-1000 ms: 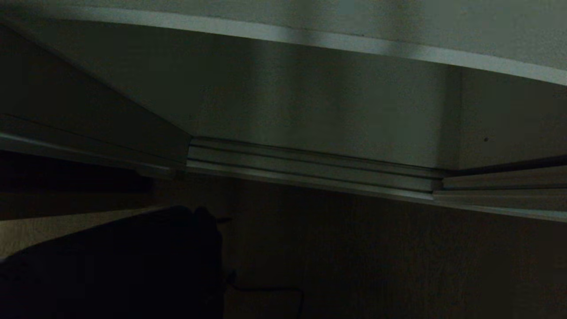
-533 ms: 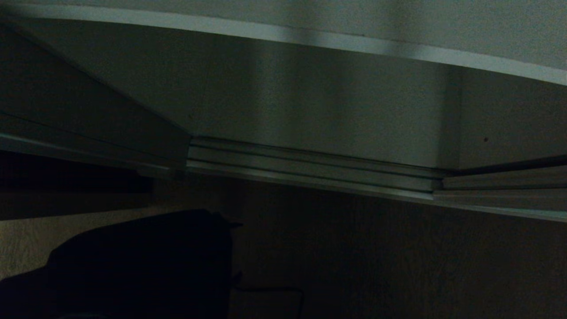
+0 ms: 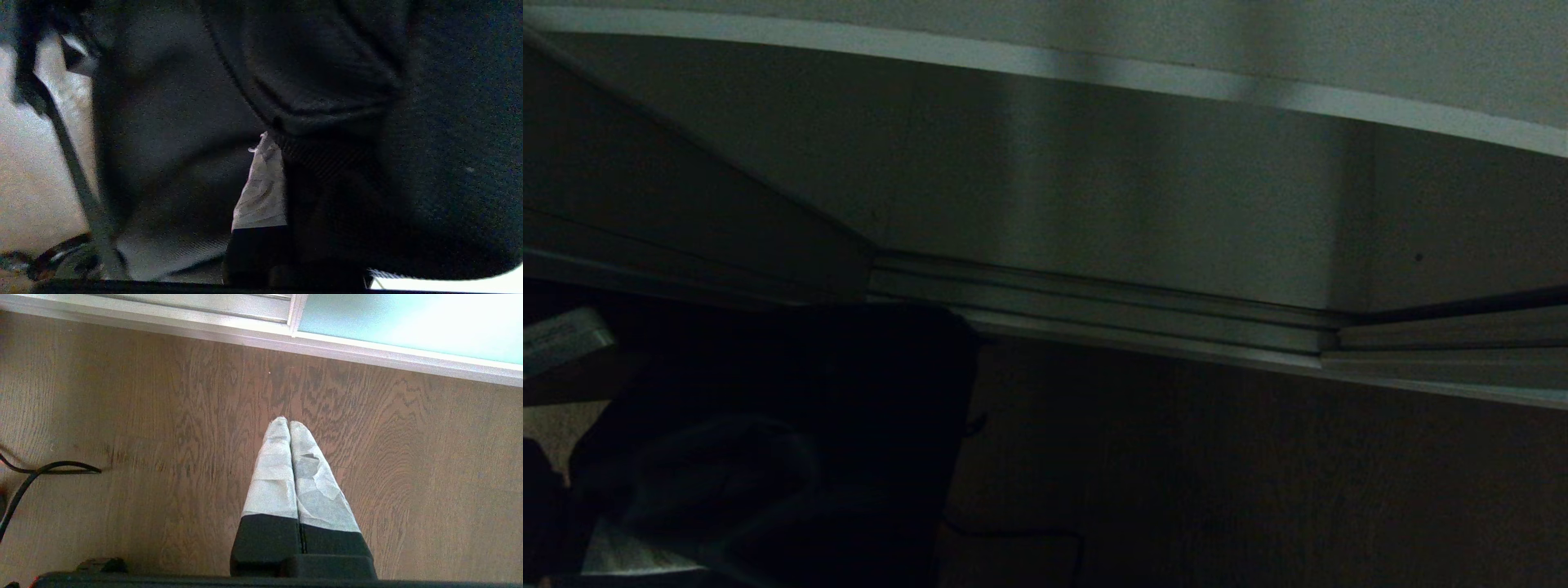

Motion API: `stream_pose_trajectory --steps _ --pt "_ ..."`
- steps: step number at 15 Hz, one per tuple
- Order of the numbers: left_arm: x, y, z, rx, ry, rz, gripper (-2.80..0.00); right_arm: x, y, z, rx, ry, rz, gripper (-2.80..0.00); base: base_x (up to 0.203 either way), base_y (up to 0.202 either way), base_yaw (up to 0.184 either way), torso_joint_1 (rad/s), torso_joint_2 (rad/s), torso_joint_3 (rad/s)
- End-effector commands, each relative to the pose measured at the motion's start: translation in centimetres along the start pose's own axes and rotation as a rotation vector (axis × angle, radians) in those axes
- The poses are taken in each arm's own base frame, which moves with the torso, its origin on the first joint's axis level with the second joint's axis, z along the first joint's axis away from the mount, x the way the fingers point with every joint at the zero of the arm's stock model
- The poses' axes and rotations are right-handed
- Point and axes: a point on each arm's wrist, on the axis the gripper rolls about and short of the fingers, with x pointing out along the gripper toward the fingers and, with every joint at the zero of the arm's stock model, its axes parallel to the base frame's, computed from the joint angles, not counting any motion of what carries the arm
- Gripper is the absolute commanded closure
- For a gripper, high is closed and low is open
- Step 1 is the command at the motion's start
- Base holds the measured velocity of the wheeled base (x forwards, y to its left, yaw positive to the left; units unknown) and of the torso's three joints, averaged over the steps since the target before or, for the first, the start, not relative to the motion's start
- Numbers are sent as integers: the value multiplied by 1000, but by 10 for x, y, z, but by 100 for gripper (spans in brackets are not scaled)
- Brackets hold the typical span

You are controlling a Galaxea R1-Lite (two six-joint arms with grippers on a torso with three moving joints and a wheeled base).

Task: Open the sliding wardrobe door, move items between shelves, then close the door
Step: Place the bag on the lower shelf

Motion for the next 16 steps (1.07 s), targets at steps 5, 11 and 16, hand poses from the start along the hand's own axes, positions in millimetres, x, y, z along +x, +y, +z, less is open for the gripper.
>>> stream_pose_trajectory --steps 5,11,16 --pt "22 -17 13 -20 149 -133 0 0 0 0 1 -2 0 0 0 0 0 0 0 0" --pt "61 -18 53 -48 200 -166 0 0 0 0 1 -2 1 0 0 0 0 0 0 0" --pt "104 -34 95 -75 158 -137 0 0 0 0 1 -2 0 0 0 0 0 0 0 0"
